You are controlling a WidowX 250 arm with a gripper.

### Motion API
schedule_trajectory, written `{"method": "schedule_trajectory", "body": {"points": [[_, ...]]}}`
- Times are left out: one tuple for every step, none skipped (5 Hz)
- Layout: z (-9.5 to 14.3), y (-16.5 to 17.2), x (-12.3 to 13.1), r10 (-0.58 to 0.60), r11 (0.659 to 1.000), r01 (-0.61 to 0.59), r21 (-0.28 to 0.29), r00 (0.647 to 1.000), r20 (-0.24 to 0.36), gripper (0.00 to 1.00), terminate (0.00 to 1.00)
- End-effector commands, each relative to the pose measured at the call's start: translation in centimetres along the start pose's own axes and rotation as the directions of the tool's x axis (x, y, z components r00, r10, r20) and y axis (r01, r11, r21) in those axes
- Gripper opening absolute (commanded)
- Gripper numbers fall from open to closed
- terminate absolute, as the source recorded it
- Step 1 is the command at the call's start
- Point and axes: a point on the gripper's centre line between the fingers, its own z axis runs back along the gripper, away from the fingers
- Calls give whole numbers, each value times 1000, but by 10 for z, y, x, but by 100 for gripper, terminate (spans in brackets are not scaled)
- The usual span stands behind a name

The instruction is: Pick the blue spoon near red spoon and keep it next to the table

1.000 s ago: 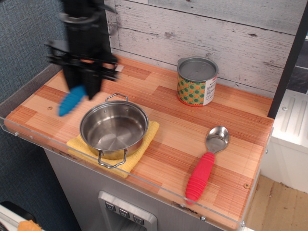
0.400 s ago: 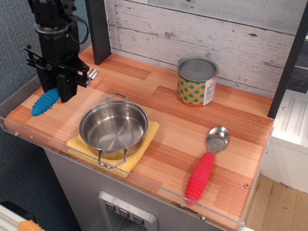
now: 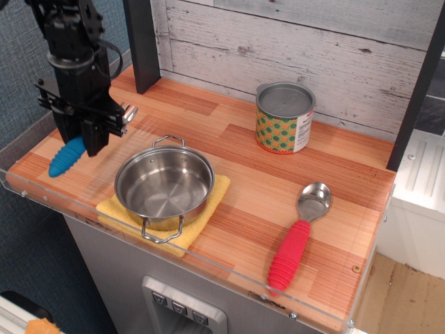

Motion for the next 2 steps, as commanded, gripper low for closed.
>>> {"method": "schedule_trajectory", "body": {"points": [[-7, 0, 8, 18, 1000, -18, 14, 999, 45, 0, 0], [-12, -1, 6, 29, 999, -30, 19, 998, 48, 0, 0]]}}
